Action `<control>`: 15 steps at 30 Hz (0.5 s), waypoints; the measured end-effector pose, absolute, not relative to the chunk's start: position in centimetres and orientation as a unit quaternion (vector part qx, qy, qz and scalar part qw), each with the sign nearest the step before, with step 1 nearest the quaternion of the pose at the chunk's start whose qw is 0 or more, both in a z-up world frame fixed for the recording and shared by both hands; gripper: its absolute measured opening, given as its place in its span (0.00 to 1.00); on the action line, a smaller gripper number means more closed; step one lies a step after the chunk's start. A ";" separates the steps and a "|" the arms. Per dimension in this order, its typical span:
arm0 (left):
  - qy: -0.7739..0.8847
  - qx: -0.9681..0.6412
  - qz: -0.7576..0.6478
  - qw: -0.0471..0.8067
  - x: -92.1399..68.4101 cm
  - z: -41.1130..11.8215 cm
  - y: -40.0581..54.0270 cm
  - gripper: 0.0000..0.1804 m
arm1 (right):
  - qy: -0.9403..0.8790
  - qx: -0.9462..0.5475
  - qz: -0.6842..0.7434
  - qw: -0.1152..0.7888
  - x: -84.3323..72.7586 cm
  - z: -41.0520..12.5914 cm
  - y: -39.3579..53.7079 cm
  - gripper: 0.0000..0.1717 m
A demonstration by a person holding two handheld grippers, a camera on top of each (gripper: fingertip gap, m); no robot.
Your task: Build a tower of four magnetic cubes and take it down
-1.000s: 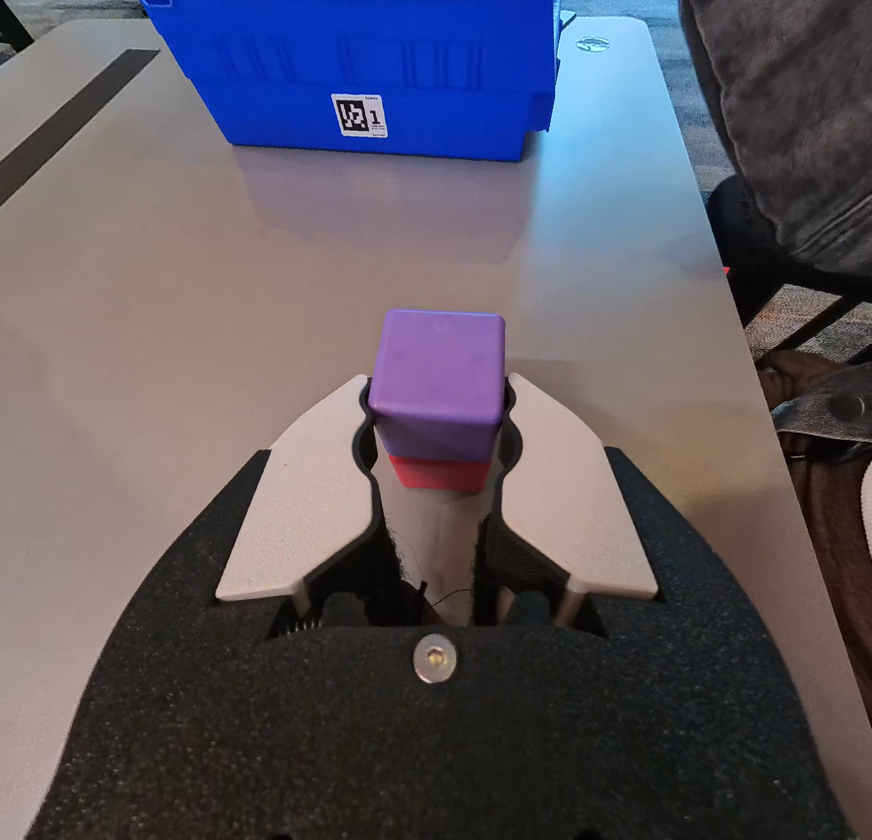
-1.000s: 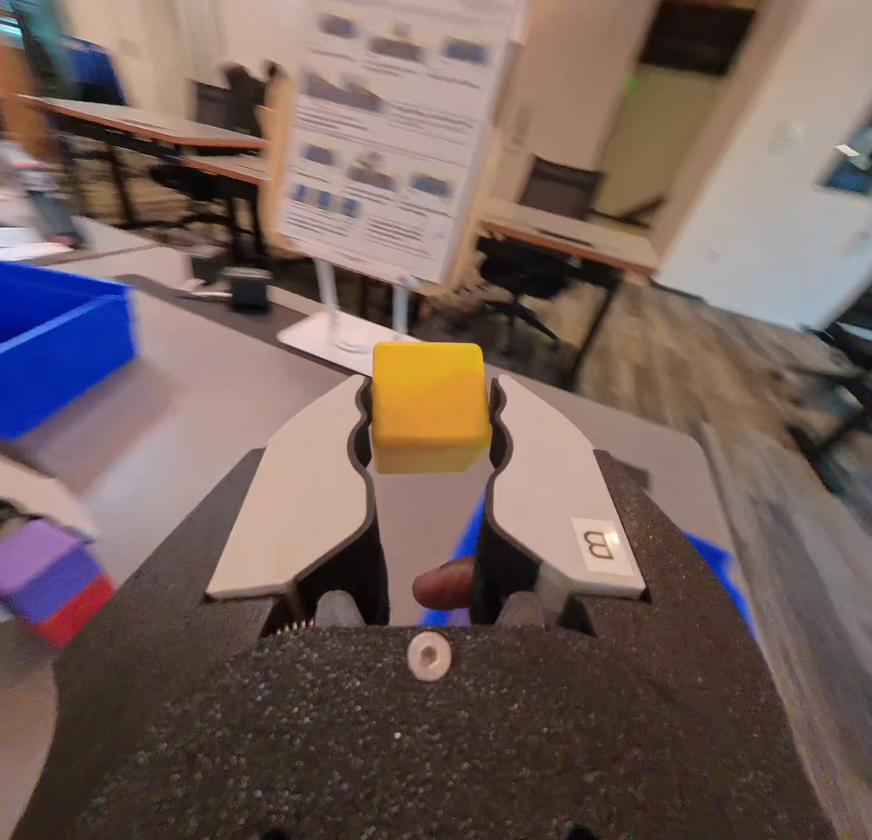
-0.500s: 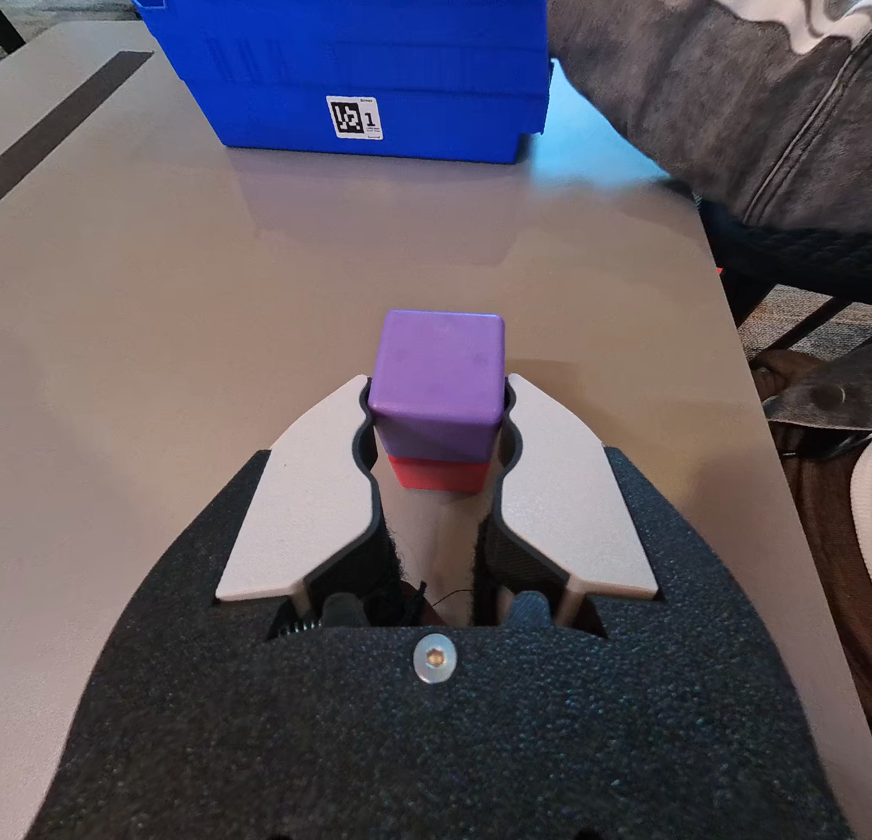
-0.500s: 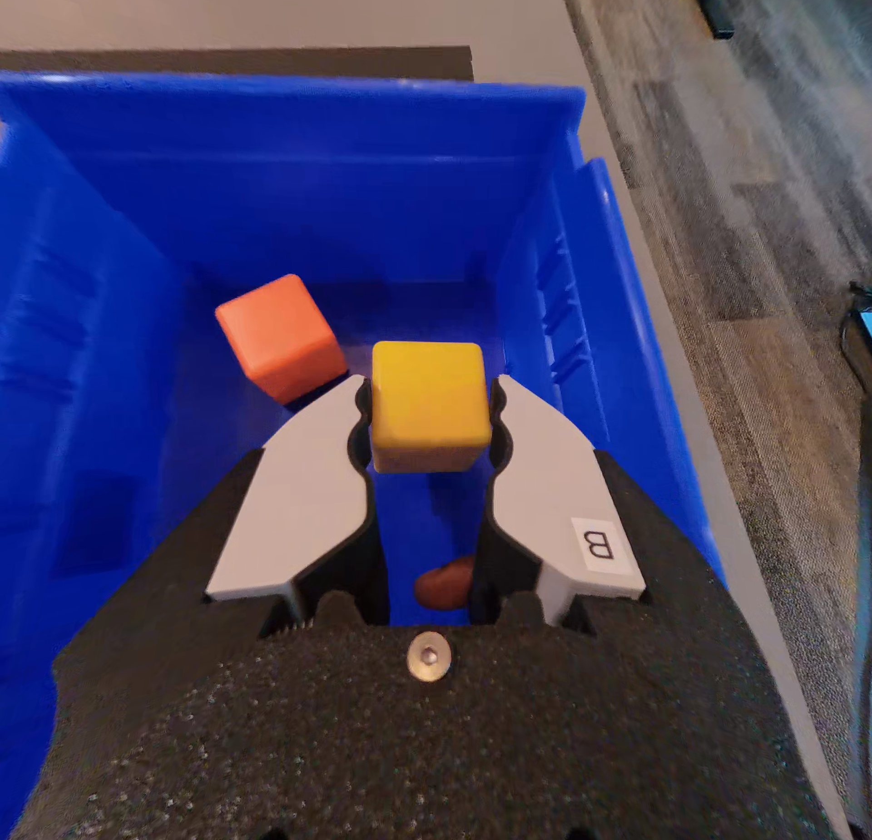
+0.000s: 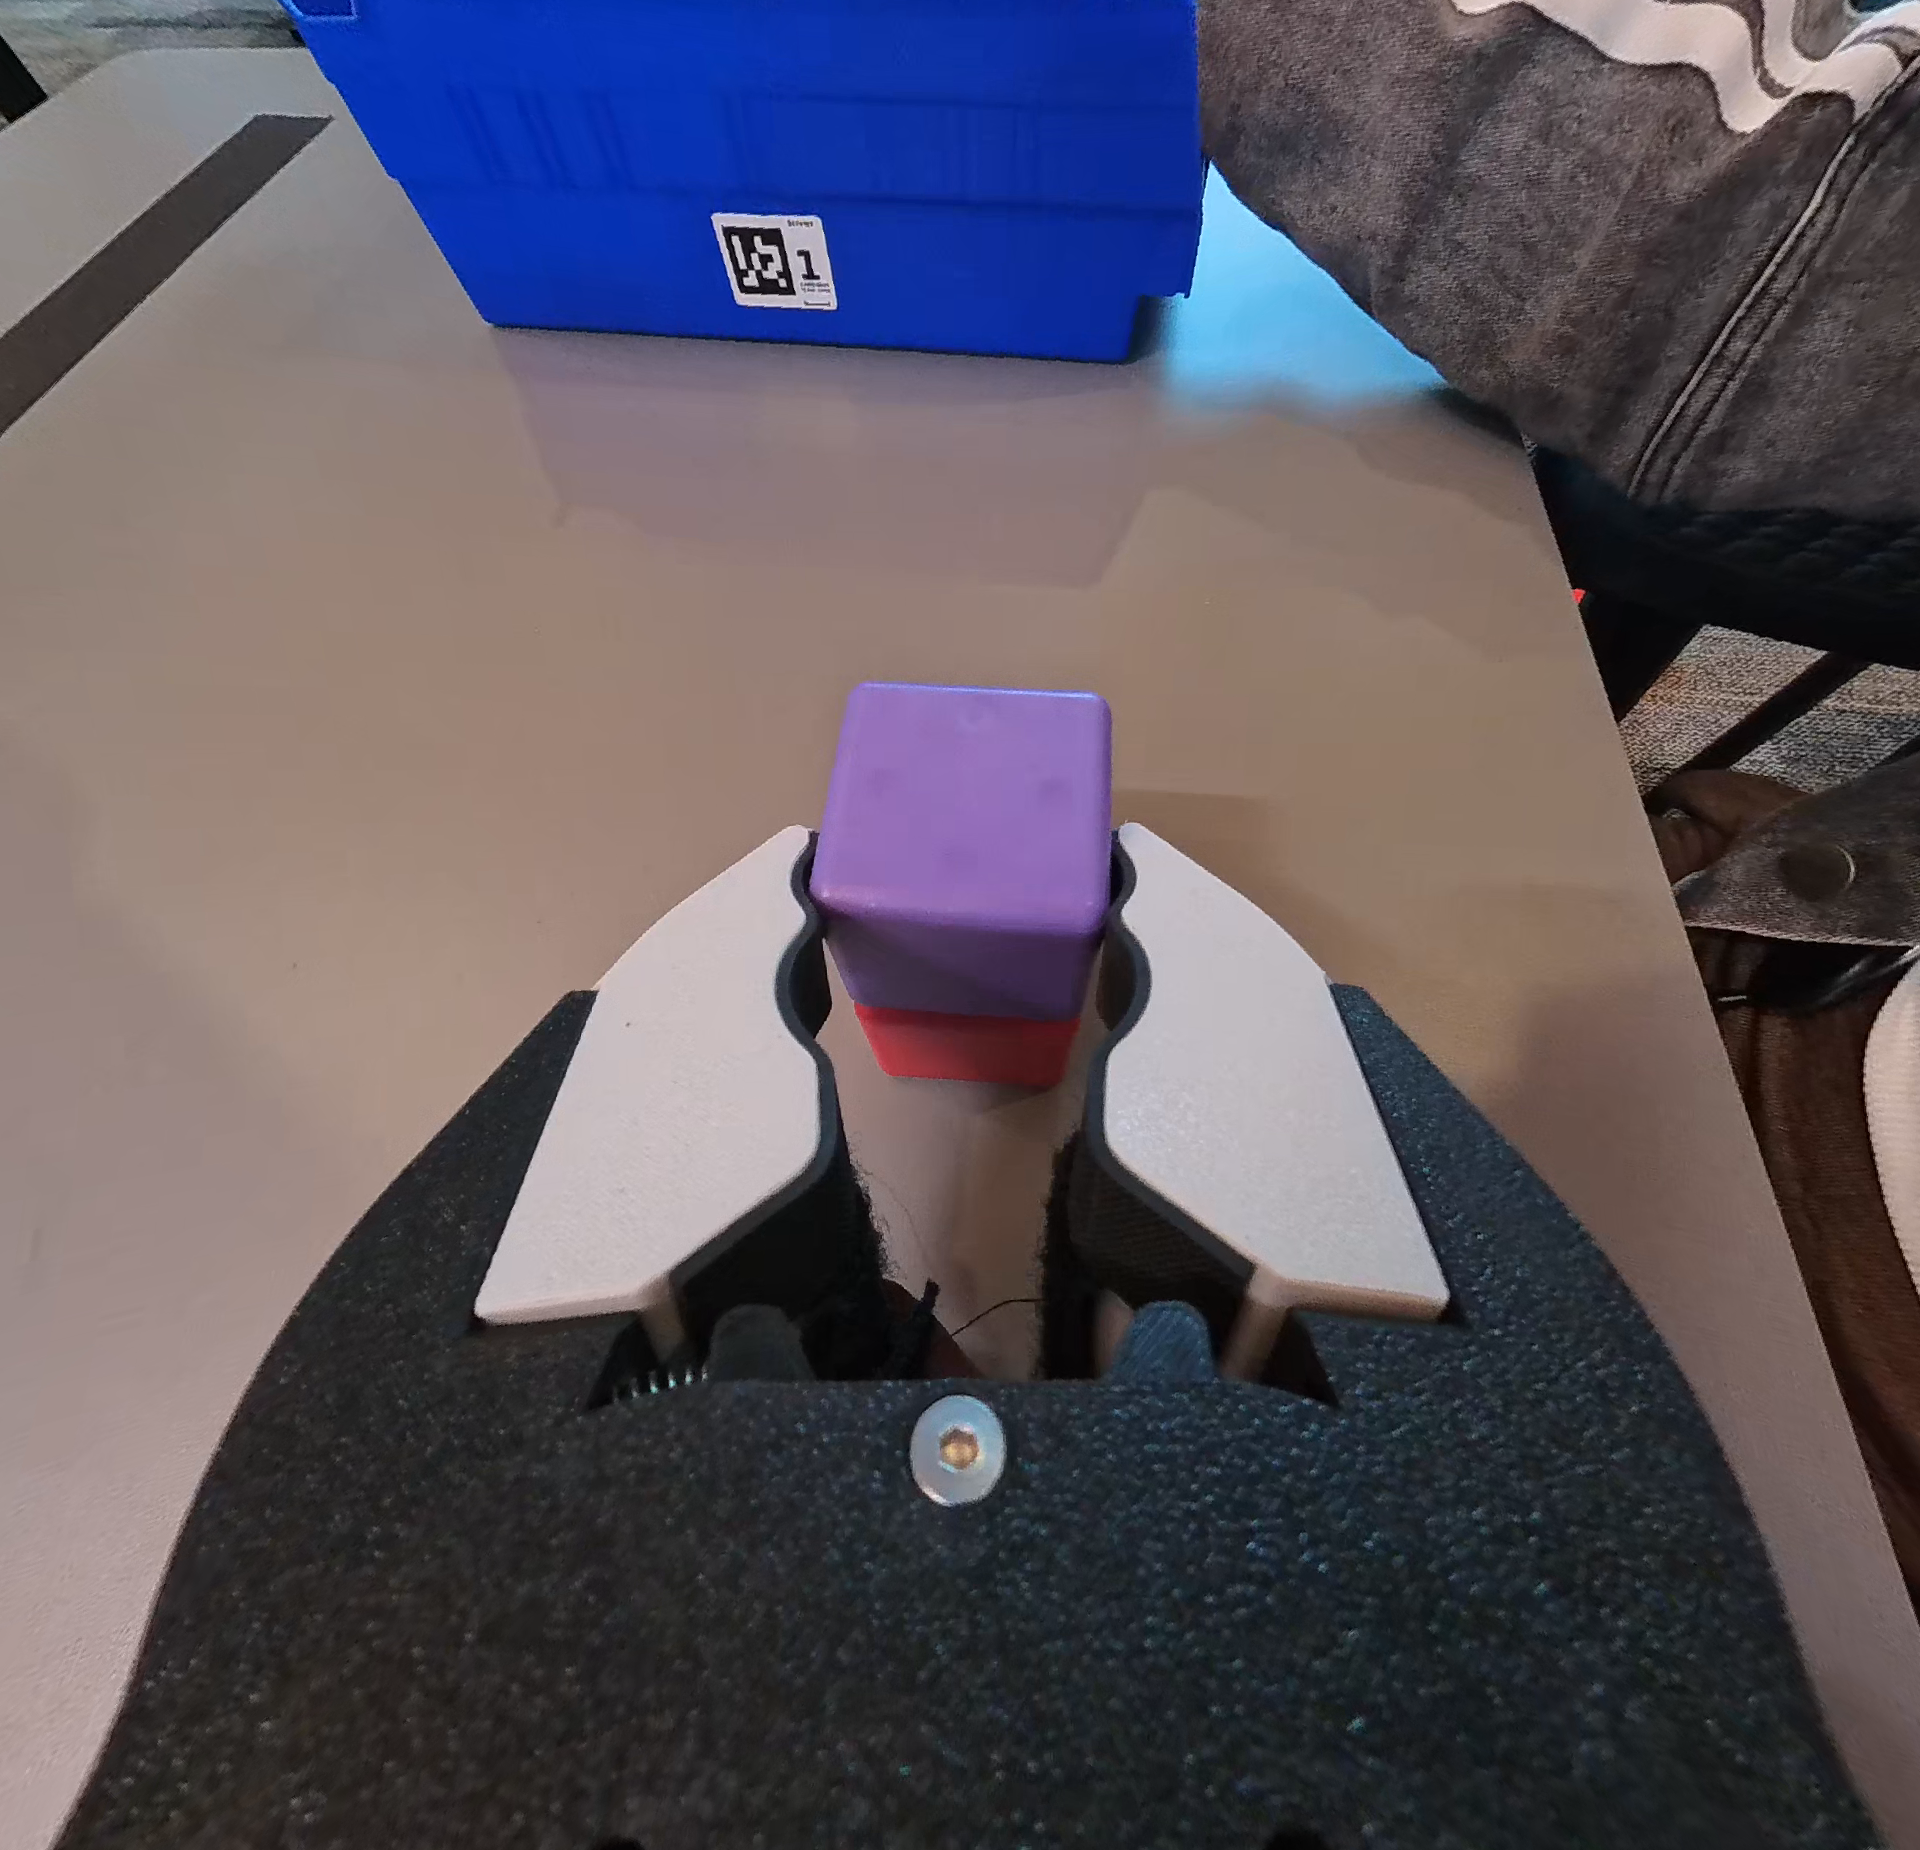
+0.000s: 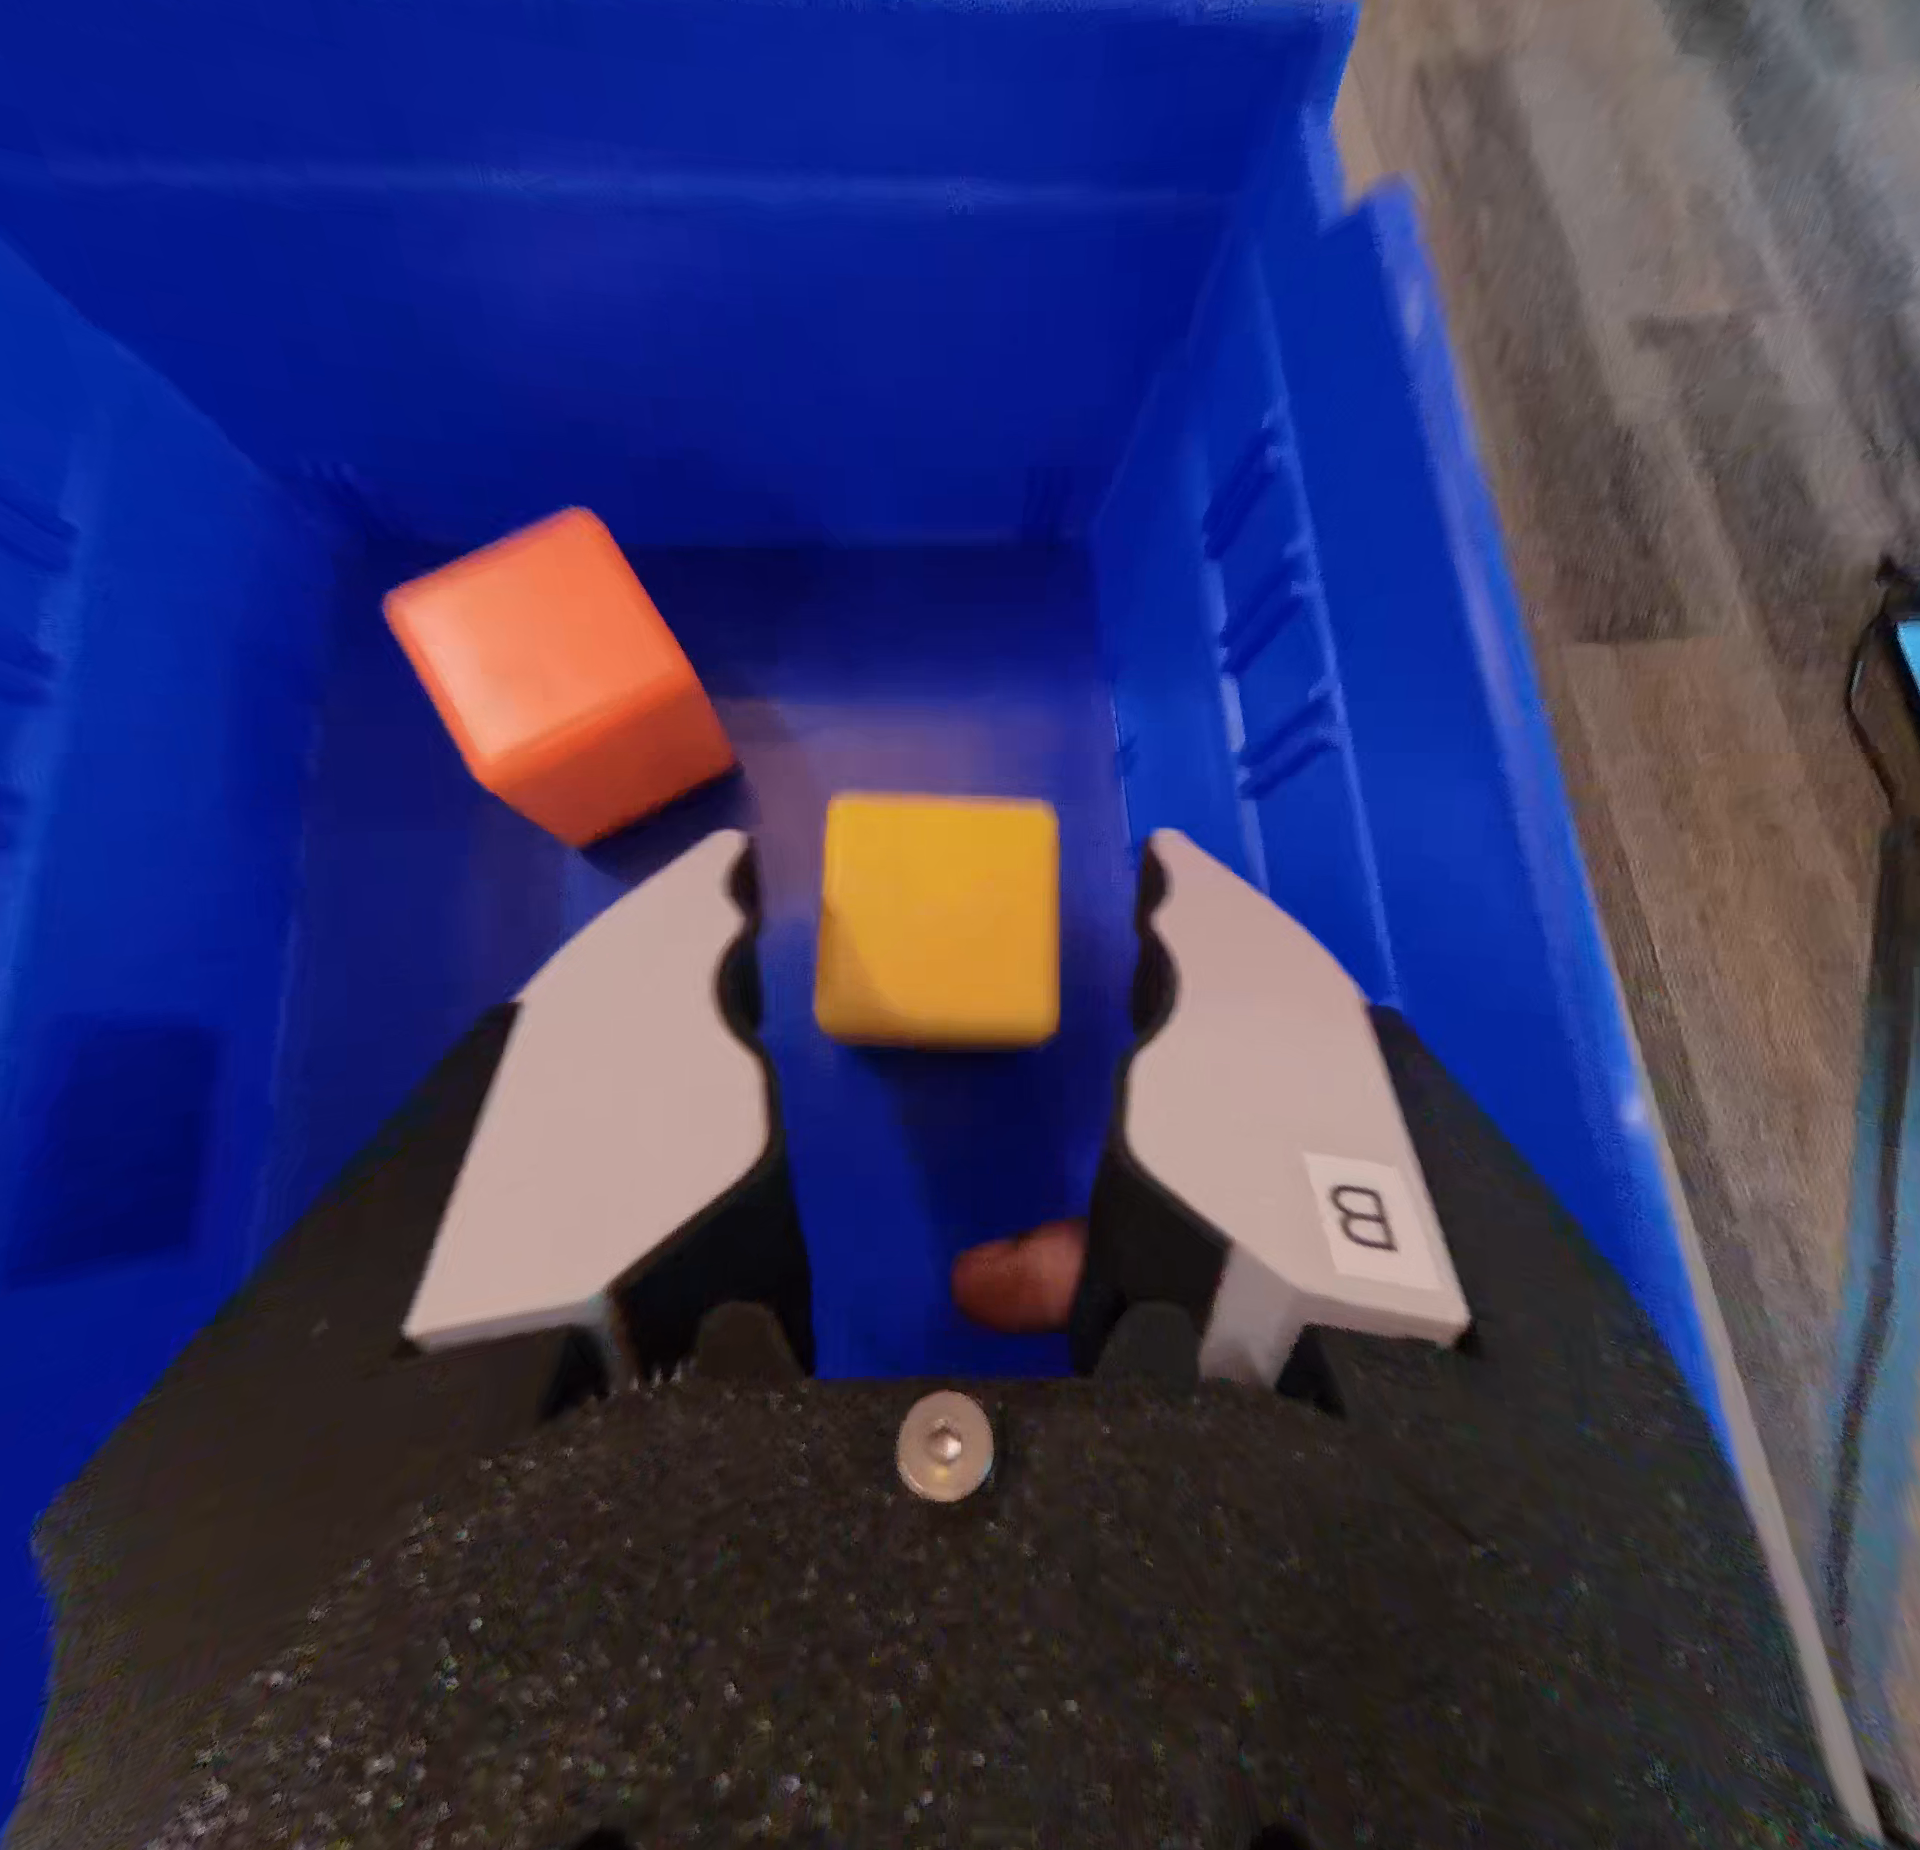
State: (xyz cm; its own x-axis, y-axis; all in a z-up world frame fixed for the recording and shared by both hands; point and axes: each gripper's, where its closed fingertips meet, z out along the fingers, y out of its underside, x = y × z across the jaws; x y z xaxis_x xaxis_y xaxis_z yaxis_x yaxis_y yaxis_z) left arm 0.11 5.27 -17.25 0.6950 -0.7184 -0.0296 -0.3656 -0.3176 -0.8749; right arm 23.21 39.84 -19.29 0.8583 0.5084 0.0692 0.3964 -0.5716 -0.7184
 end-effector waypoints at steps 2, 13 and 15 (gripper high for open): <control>0.343 -0.790 -0.187 0.473 0.1 -17.2 5.3 0.28 | -0.252 -0.845 0.114 0.457 21.8 -16.2 40.0 0.47; 0.346 -0.789 -0.187 0.472 0.2 -17.2 5.2 0.27 | -0.564 -0.388 0.490 0.540 5.5 2.8 14.9 0.39; 0.346 -0.789 -0.187 0.472 0.3 -17.2 5.2 0.28 | -0.687 -0.343 0.494 0.408 2.9 -1.3 8.0 0.43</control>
State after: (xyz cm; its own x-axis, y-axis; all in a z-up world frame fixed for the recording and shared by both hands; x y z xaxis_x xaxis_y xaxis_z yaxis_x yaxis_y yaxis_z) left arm 0.25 5.22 -17.24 0.6901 -0.7231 -0.0311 -0.3693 -0.3148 -0.8744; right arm 2.85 8.01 -1.28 -0.4315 0.8741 0.2231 0.0676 0.2780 -0.9582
